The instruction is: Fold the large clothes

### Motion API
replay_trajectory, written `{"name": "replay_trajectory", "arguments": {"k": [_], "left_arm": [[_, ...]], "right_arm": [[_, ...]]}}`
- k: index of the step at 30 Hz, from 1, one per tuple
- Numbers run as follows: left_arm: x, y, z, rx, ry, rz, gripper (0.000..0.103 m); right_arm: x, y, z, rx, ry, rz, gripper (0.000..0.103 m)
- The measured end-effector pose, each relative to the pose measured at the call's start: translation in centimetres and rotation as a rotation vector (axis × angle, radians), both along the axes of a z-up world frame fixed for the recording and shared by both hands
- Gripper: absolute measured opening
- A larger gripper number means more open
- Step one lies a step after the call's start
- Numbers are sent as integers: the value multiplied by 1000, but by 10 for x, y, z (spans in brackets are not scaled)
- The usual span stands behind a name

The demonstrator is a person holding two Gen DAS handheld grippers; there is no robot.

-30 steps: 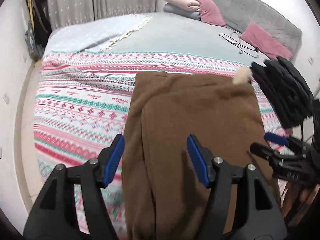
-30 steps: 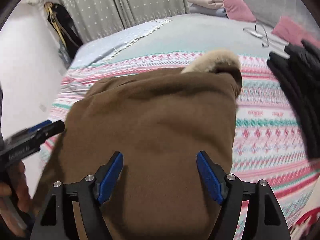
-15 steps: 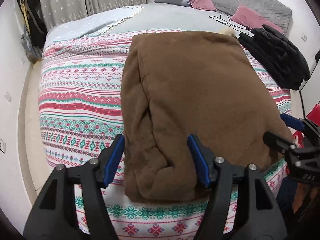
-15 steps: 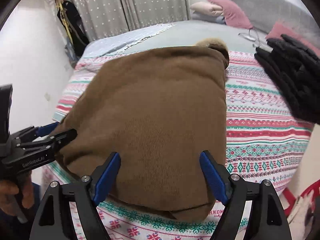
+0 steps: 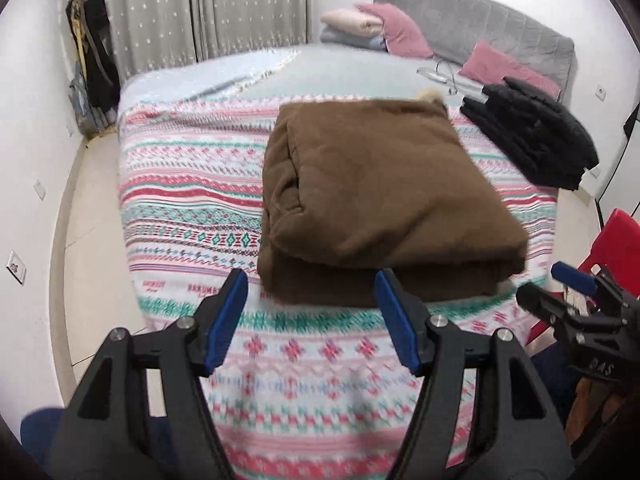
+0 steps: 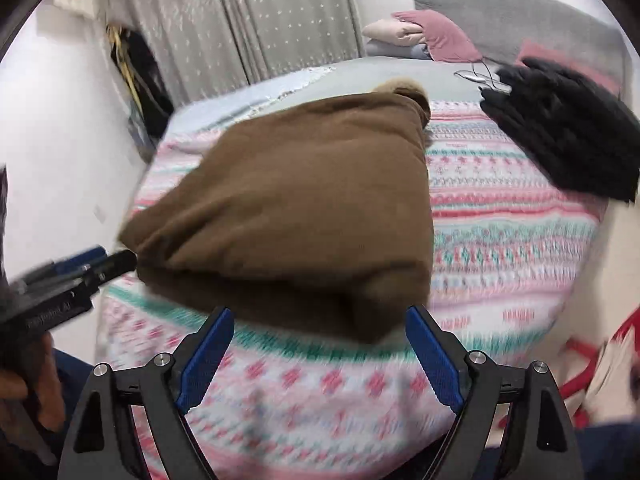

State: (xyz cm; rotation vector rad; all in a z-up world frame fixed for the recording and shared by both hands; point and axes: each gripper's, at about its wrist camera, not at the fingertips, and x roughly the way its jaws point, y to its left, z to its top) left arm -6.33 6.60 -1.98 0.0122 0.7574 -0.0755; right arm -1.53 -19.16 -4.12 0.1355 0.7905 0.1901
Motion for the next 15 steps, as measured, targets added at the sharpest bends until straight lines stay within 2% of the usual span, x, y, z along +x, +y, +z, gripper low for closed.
{"name": "replay_trajectory", "arguments": {"k": [3, 6, 10, 15], "left_arm": [[-26, 2, 11, -30, -42, 10, 82], [-47, 9, 18, -72, -81, 37, 83], [-64, 19, 28, -73, -136, 88, 89], [-68, 21, 34, -69, -101, 72, 90]], "right_arm": [[-16, 1, 25, -33, -64, -14, 89], [-33, 5, 48, -35, -123, -6, 94], [-50, 13, 59, -86, -160, -4, 98], [-70, 17, 72, -113, -191, -3, 98]]}}
